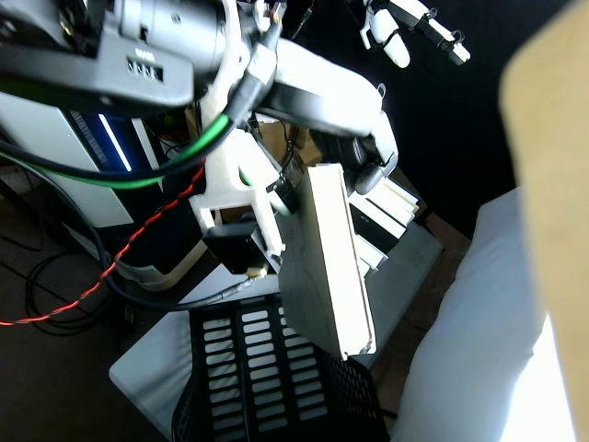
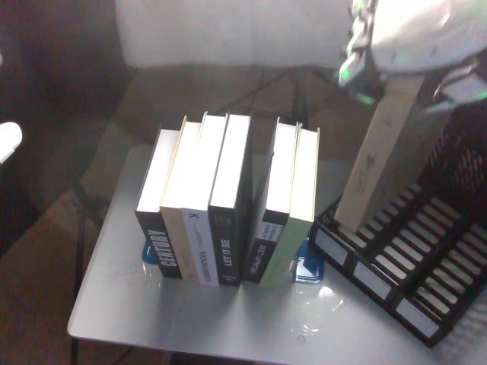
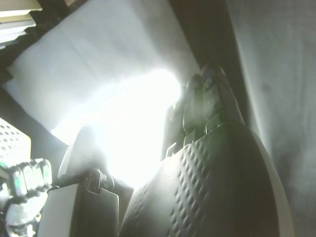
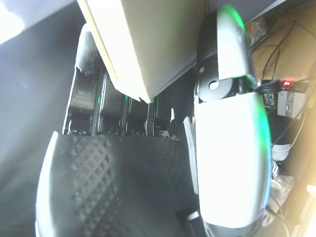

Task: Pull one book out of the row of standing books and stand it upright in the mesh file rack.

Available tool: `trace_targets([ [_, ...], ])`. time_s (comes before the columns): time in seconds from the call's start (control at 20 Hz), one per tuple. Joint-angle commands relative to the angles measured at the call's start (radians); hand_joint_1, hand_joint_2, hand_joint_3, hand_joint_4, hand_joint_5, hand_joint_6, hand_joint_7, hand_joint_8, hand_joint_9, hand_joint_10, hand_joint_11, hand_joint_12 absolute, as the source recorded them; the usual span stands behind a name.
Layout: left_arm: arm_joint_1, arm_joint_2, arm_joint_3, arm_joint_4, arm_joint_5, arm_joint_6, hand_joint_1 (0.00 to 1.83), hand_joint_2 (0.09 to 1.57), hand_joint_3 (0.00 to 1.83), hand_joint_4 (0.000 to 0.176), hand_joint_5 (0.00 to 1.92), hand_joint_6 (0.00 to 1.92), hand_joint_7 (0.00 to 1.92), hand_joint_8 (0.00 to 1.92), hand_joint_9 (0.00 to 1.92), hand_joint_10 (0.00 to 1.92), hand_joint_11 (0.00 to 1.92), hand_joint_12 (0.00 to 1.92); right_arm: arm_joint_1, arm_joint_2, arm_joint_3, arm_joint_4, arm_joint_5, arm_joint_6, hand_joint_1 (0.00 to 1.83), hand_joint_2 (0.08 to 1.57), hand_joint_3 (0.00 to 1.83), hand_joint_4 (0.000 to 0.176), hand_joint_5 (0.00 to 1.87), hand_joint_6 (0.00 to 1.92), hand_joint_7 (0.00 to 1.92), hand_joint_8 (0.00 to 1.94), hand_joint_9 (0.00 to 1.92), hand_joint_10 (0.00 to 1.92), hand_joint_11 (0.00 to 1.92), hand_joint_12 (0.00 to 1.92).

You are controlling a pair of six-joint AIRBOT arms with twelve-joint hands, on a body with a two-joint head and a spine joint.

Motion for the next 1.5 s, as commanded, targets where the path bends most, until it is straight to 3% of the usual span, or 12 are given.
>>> trace_targets([
  [0.0,0.003,0.006,0.001,-0.019,-0.128,-0.004,0.38,1.43,0.00,0.044,0.08,0.00,0.03,0.00,0.00,0.00,0.00,0.00,-0.008,0.000,0.008,0.039,-0.113,-0.040,1.34,1.23,0.01,0.000,0.63,1.34,0.74,1.42,0.82,1.54,0.80,1.75],
  [0.15,0.014,0.007,-0.002,-0.021,-0.138,-0.008,0.38,1.43,0.00,0.053,0.08,0.00,0.04,0.00,0.00,0.00,0.01,0.00,-0.064,-0.036,0.027,0.081,-0.169,-0.095,1.28,1.31,0.09,0.000,0.42,1.56,0.50,1.77,0.74,1.73,0.96,1.81],
  [0.2,0.017,0.009,-0.004,-0.021,-0.142,-0.008,0.40,1.43,0.00,0.045,0.09,0.00,0.04,0.00,0.00,0.00,0.02,0.02,-0.075,-0.046,0.036,0.083,-0.178,-0.097,1.14,1.35,0.08,0.000,0.40,1.60,0.61,1.84,0.95,1.82,1.14,1.84],
  [0.25,0.024,0.011,-0.008,-0.025,-0.148,-0.009,0.40,1.43,0.00,0.049,0.08,0.00,0.03,0.00,0.00,0.00,0.01,0.01,-0.086,-0.060,0.049,0.089,-0.182,-0.097,1.13,1.36,0.07,0.000,0.42,1.58,0.65,1.83,1.02,1.82,1.19,1.83],
  [0.35,0.034,0.010,-0.008,-0.030,-0.156,-0.016,0.39,1.43,0.00,0.056,0.07,0.00,0.02,0.00,0.00,0.00,0.01,0.02,-0.108,-0.079,0.067,0.095,-0.195,-0.098,1.29,1.29,0.03,0.000,0.45,1.63,0.63,1.52,0.78,1.60,0.89,1.85],
  [0.5,0.039,0.006,-0.008,-0.032,-0.170,-0.019,0.32,1.44,0.00,0.073,0.04,0.00,0.00,0.00,0.00,0.00,0.00,0.00,-0.127,-0.101,0.093,0.098,-0.215,-0.101,1.31,1.29,0.01,0.000,0.45,1.59,0.65,1.51,0.78,1.59,0.77,1.86],
  [0.6,0.042,0.006,-0.009,-0.034,-0.185,-0.025,0.35,1.44,0.00,0.069,0.04,0.00,0.00,0.00,0.00,0.00,0.00,0.00,-0.129,-0.110,0.104,0.098,-0.221,-0.101,1.29,1.30,0.01,0.000,0.51,1.57,0.61,1.52,0.71,1.66,0.63,1.90],
  [0.85,0.046,0.005,-0.007,-0.031,-0.187,-0.027,0.41,1.43,0.00,0.026,0.07,0.01,0.00,0.00,0.00,0.00,0.02,0.01,-0.131,-0.106,0.115,0.060,-0.195,-0.101,1.33,1.27,0.00,0.000,0.53,1.53,0.70,1.39,0.76,1.57,0.70,1.78],
  [0.95,0.049,0.005,-0.006,-0.031,-0.187,-0.026,0.39,1.43,0.00,0.028,0.07,0.01,0.00,0.00,0.00,0.00,0.04,0.02,-0.130,-0.101,0.117,0.038,-0.178,-0.089,1.33,1.26,0.00,0.000,0.55,1.40,0.73,1.39,0.79,1.55,0.82,1.73],
  [1.0,0.050,0.002,-0.005,-0.033,-0.187,-0.028,0.39,1.43,0.00,0.032,0.06,0.00,0.00,0.00,0.00,0.00,0.04,0.03,-0.128,-0.100,0.114,0.006,-0.167,-0.071,1.36,1.20,0.00,0.000,0.66,1.21,0.84,1.25,0.91,1.45,0.87,1.71],
  [1.15,0.050,-0.001,-0.001,-0.031,-0.180,-0.028,0.43,1.43,0.00,0.032,0.07,0.00,0.00,0.00,0.00,0.00,0.00,0.23,-0.122,-0.099,0.111,-0.096,-0.158,-0.016,1.23,1.21,0.00,0.000,0.70,1.25,0.93,1.31,1.01,1.39,0.92,1.73],
  [1.45,0.051,-0.004,0.000,-0.032,-0.179,-0.029,0.35,1.43,0.00,0.045,0.06,0.00,0.00,0.00,0.00,0.00,0.00,0.11,-0.122,-0.098,0.133,-0.243,-0.155,0.078,1.24,1.18,0.00,0.000,0.80,1.12,0.98,1.24,1.04,1.35,0.91,1.78],
])
